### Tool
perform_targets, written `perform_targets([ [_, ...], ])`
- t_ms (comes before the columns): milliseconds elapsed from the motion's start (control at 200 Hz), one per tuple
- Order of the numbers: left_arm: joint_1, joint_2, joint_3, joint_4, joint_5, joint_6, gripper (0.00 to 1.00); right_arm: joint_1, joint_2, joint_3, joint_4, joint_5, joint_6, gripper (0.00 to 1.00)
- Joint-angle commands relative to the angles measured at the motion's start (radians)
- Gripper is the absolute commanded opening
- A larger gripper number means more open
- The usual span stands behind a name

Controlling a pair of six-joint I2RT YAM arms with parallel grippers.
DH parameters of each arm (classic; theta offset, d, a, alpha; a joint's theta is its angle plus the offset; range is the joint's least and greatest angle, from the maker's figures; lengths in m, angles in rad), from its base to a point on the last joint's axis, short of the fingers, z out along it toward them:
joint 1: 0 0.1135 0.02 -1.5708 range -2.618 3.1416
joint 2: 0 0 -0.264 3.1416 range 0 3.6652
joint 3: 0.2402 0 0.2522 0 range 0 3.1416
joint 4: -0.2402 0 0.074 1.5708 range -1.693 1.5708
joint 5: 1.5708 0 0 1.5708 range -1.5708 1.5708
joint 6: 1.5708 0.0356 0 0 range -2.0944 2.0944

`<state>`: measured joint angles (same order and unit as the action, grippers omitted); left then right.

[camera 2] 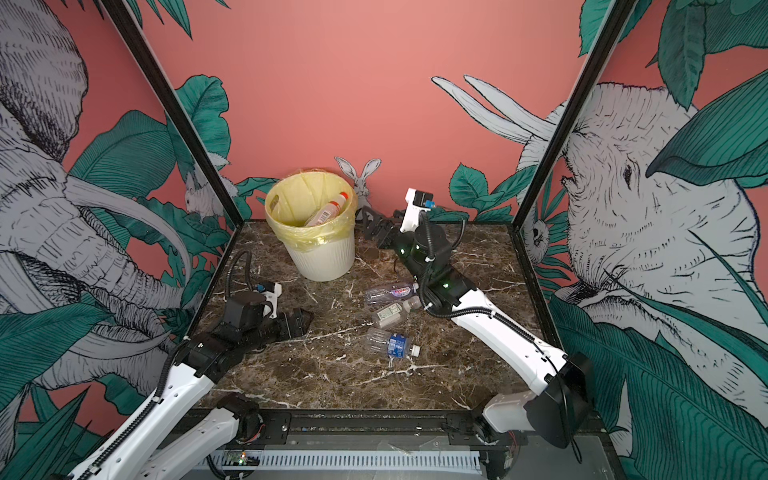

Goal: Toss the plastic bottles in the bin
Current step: 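Withdraw the right arm while the left gripper reaches toward the blue-labeled bottle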

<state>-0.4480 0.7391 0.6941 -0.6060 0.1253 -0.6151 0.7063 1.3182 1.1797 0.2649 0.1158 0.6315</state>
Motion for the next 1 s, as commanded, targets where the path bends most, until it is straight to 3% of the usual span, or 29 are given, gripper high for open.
perform_targets([
  [0,-0.001,-0.015,-0.015,0.017,0.065,-0.019,0.99,0.001,-0.094,-0.093,-0.126,0.08,0.066,0.99],
  [305,-0.041,-0.005,-0.052,0.044,0.099,0.0,0.99,0.001,-0.381,-0.349,-0.452,0.21,0.192,0.99],
  [580,-0.102,0.042,-0.063,0.118,0.119,0.039,1.0,0.001,-0.596,-0.486,-0.648,0.254,0.252,0.99],
  [780,-0.176,0.154,0.002,0.097,0.108,0.09,0.99,0.001,-0.679,-0.54,-0.684,0.298,0.251,0.99],
  [995,-0.269,0.269,0.08,0.091,0.11,0.187,0.99,0.0,-0.662,-0.594,-0.652,0.309,0.258,0.99],
])
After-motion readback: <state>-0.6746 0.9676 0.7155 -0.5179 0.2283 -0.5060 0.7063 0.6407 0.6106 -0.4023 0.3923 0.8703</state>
